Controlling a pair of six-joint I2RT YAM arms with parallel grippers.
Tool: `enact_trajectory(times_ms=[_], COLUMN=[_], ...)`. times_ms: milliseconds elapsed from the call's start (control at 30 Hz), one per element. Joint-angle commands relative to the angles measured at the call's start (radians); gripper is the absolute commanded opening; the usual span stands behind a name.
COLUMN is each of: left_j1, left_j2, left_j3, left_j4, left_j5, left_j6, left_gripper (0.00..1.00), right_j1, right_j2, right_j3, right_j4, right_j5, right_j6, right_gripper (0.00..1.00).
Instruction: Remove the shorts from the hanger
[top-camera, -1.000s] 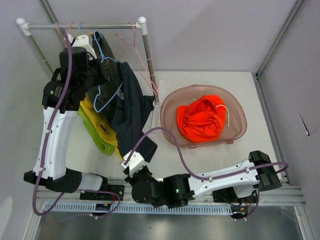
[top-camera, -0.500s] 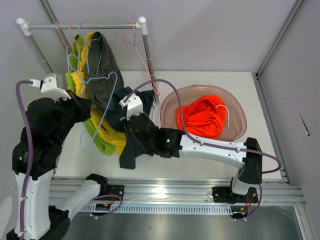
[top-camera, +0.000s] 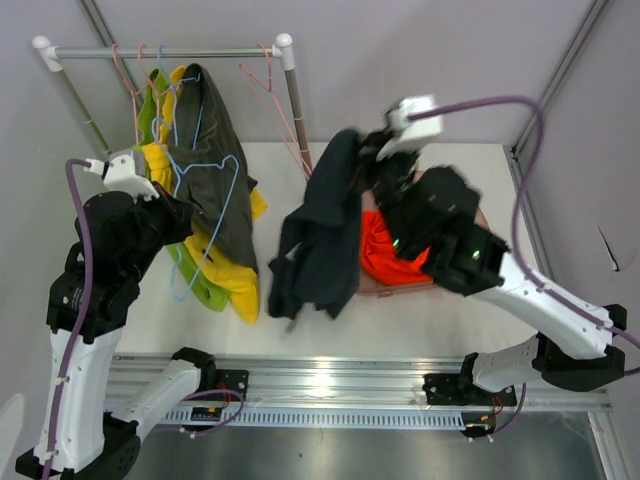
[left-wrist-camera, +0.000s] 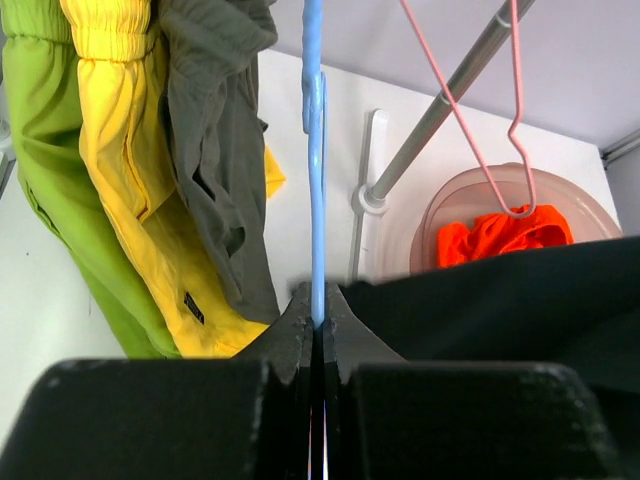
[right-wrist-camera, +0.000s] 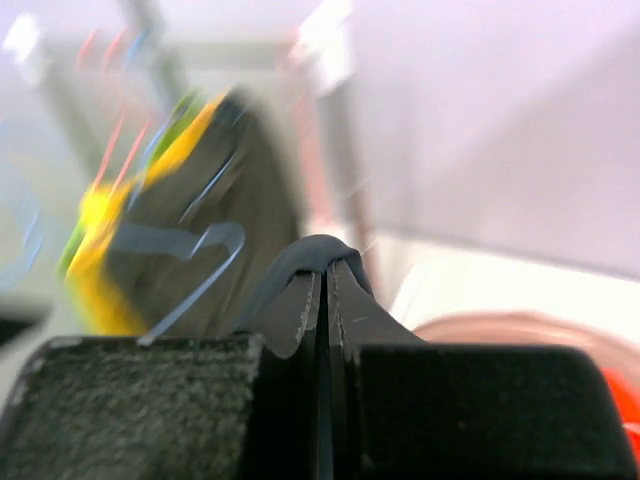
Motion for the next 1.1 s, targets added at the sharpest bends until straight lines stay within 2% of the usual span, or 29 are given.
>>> enact_trajectory(times_ms=[0,133,233,333,433,567,600,667,700,767,800,833,900,933,1033,1067], left_j1=[0.006,0.006,0.006,0.006,0.006,0.006,0.006,0.006,0.006,0.006,0.006,0.006,0.006,0.006,0.006,0.006], left_j2=[-0.023,-0.041,-0.055,-0.052,-0.038,-0.006,0.006,0.046,0.063,0.116,0.133,0.152,0.201,0.215,0.287,0.31], left_j3=[-0.009,-0.036,-0.064,-0.067,-0.058,-0.017,-0.01,0.026,0.039,0.094,0.109,0.15,0.187,0.21,0.267,0.33], left_j4=[0.057,0.078,0.091,0.094,0.095,0.106,0.114,0.118,0.118,0.121,0.124,0.124,0.127,0.137,0.155,0.157], left_j5=[0.003,0.013,0.008,0.006,0.005,0.014,0.016,0.014,0.011,0.007,0.003,0.0,-0.001,0.006,0.023,0.023], left_j6=[0.002,0.008,0.014,0.022,0.031,0.039,0.042,0.056,0.06,0.075,0.08,0.089,0.098,0.112,0.144,0.152], left_gripper=[0.0,0.0,0.0,0.0,0.0,0.0,0.0,0.0,0.0,0.0,0.0,0.0,0.0,0.0,0.0,0.0], right_j1=[-0.173,-0.316,-0.414,-0.465,-0.514,-0.529,-0.532,-0.539,-0.539,-0.542,-0.545,-0.554,-0.563,-0.562,-0.525,-0.508], right_j2=[0.012,0.074,0.109,0.123,0.08,-0.058,-0.092,-0.199,-0.231,-0.311,-0.325,-0.33,-0.321,-0.316,-0.333,-0.347], right_j3=[0.151,0.303,0.34,0.345,0.254,-0.058,-0.218,-0.385,-0.541,-0.68,-0.767,-0.796,-0.859,-0.876,-0.938,-0.959], right_j4=[0.028,-0.01,-0.016,-0.033,-0.016,0.082,0.112,0.155,0.171,0.171,0.087,0.047,-0.065,-0.093,-0.182,-0.193], right_j5=[-0.052,-0.13,-0.184,-0.21,-0.229,-0.193,-0.183,-0.152,-0.141,-0.124,-0.129,-0.173,-0.201,-0.224,-0.207,-0.198], right_j6=[-0.097,-0.118,-0.107,-0.095,-0.048,0.018,0.079,0.151,0.237,0.323,0.428,0.477,0.587,0.618,0.698,0.707], right_gripper=[0.0,0.0,0.0,0.0,0.0,0.0,0.0,0.0,0.0,0.0,0.05,0.54,0.9,0.99,0.99,0.99])
